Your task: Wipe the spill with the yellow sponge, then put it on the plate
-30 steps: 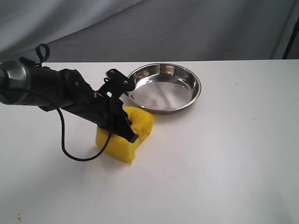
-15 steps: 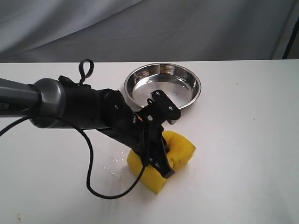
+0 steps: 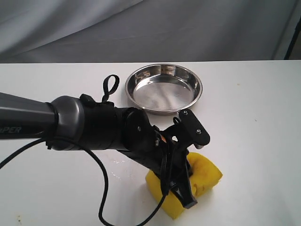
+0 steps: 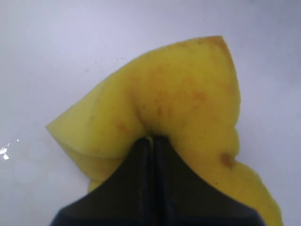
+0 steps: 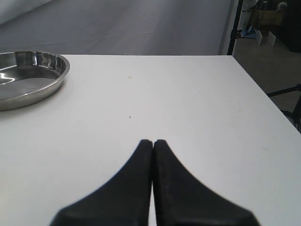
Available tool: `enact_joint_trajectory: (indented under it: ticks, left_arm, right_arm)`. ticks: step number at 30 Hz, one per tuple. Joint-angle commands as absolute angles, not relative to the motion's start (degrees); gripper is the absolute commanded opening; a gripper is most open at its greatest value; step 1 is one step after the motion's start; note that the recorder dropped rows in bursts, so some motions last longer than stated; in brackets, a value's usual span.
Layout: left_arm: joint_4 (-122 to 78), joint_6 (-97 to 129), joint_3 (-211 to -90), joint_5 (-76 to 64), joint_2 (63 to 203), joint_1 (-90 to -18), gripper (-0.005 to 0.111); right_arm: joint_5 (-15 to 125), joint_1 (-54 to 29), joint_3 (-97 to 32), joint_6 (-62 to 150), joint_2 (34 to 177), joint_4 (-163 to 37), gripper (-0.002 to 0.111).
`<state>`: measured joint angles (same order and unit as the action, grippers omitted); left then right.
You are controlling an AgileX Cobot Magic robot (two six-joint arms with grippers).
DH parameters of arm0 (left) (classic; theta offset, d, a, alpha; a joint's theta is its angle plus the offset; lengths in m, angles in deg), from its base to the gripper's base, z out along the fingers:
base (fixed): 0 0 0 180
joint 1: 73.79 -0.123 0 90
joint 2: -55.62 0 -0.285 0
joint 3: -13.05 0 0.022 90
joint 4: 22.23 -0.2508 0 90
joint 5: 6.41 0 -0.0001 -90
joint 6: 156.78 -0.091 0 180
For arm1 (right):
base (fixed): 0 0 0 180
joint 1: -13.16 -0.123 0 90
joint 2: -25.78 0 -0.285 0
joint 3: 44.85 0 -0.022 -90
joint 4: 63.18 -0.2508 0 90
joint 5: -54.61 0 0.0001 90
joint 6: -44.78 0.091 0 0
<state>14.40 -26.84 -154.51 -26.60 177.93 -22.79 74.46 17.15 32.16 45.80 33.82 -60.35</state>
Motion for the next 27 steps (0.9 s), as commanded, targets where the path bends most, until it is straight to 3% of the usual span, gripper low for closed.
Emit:
enact_joint_trajectory:
  ticks: [1,6,19,23,27]
  left_arm:
    - [8.8,-26.5,-154.0,-26.4,178.6,-22.0,0.000]
    - [8.4,-26.5,-153.3,-25.0,178.6,-28.4,0.000]
    - [10.4,-26.0,-148.6,-21.4,178.6,-62.2,0.000]
    - [10.2,-27.0,-148.6,-27.0,178.6,-62.8,0.000]
    - [17.5,-35.7,-148.4,-31.4,179.2,-58.6,0.000]
  right_arm:
    - [74.2,17.1,32.4,45.2,33.6,-60.6,0.000]
    - [74.2,17.1,32.4,45.2,33.6,-60.6,0.000]
    - [74.2,17.1,32.4,45.2,33.6,-60.6,0.000]
    - [74.2,17.1,32.4,45.2,33.6,-60.6,0.000]
    - [74.2,17.1,32.4,45.2,33.6,-60.6,0.000]
